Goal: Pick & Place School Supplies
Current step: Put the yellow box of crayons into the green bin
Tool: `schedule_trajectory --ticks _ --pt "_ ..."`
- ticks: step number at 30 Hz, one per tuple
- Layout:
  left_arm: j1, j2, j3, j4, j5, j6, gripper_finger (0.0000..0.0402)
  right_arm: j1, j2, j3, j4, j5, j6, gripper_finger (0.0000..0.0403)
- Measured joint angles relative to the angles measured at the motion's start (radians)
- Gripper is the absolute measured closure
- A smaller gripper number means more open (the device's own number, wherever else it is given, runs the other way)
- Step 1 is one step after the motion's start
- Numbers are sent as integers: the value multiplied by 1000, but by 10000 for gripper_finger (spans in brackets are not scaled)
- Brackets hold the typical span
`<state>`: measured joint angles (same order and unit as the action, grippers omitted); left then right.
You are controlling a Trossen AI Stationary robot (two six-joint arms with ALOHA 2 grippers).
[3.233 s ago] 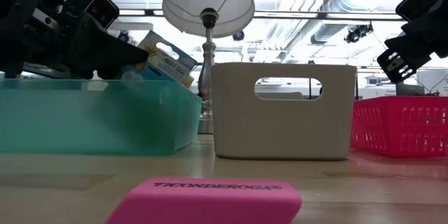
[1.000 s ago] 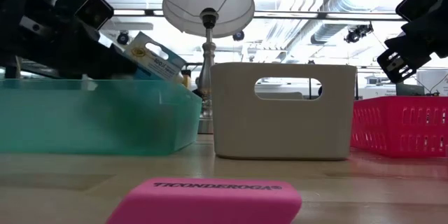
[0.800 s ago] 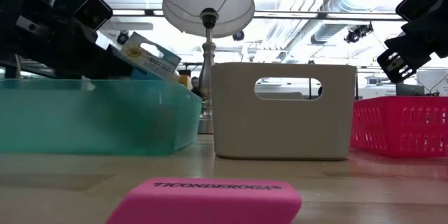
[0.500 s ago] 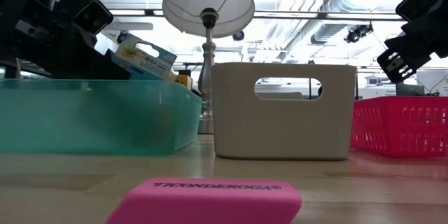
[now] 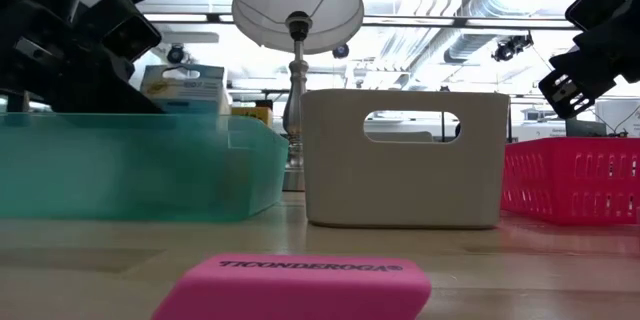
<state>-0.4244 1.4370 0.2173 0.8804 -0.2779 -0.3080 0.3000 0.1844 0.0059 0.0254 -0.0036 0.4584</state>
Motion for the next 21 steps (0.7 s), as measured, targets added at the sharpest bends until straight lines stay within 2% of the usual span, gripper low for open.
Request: schedule_trajectory --ticks 21 --pt "0 -39 0 0 -2 61 264 0 0 0 0 0 0 292"
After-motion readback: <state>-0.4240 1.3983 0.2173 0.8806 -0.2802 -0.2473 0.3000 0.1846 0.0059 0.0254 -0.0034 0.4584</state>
